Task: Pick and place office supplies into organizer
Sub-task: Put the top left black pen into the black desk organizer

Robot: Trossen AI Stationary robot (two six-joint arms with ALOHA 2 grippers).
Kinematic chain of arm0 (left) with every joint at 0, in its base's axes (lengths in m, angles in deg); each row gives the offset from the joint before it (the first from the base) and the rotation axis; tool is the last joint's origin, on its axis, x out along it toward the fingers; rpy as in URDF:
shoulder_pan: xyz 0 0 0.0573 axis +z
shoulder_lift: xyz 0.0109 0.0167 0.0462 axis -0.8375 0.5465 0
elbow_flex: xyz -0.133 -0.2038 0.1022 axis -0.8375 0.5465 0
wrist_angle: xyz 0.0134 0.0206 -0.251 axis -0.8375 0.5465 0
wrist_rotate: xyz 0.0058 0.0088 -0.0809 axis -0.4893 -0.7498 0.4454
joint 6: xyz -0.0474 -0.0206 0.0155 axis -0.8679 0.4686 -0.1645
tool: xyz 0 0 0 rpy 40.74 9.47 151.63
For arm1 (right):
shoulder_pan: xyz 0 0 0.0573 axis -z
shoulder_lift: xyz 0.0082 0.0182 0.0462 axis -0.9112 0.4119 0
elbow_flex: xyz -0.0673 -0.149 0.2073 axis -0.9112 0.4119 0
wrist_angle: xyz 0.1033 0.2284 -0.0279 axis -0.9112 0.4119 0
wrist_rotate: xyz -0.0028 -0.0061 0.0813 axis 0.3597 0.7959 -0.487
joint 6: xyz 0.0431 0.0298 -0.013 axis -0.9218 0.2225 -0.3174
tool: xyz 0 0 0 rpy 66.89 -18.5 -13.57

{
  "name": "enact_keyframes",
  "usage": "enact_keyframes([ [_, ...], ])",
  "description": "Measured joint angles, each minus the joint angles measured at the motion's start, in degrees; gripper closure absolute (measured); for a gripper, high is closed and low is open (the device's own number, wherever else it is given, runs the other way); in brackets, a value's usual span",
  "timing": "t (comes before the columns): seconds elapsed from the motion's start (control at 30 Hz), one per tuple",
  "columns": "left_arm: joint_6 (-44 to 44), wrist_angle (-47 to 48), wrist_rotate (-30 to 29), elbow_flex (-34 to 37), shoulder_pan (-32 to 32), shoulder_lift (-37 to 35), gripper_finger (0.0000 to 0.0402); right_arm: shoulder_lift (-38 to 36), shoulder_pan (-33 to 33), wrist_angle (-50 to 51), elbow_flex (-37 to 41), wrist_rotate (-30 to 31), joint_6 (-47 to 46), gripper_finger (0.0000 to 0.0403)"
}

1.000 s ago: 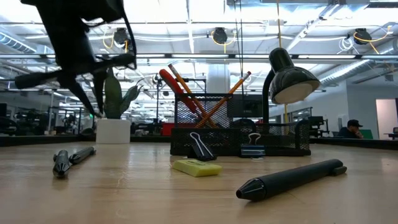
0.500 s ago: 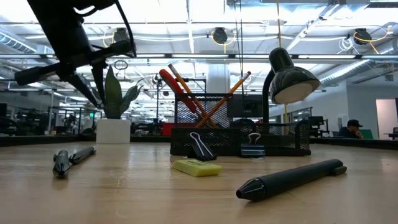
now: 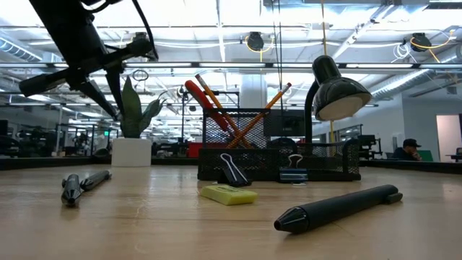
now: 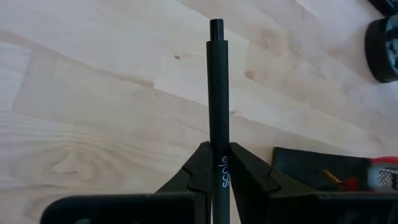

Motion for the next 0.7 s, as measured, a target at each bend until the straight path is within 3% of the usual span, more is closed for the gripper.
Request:
enact_keyframes([
  [0.7,1.2,0.0,-1.3,0.0,-0.4,0.0,0.0357,0.0,0.0,0.0,0.0,0.0,0.1,0.0312],
])
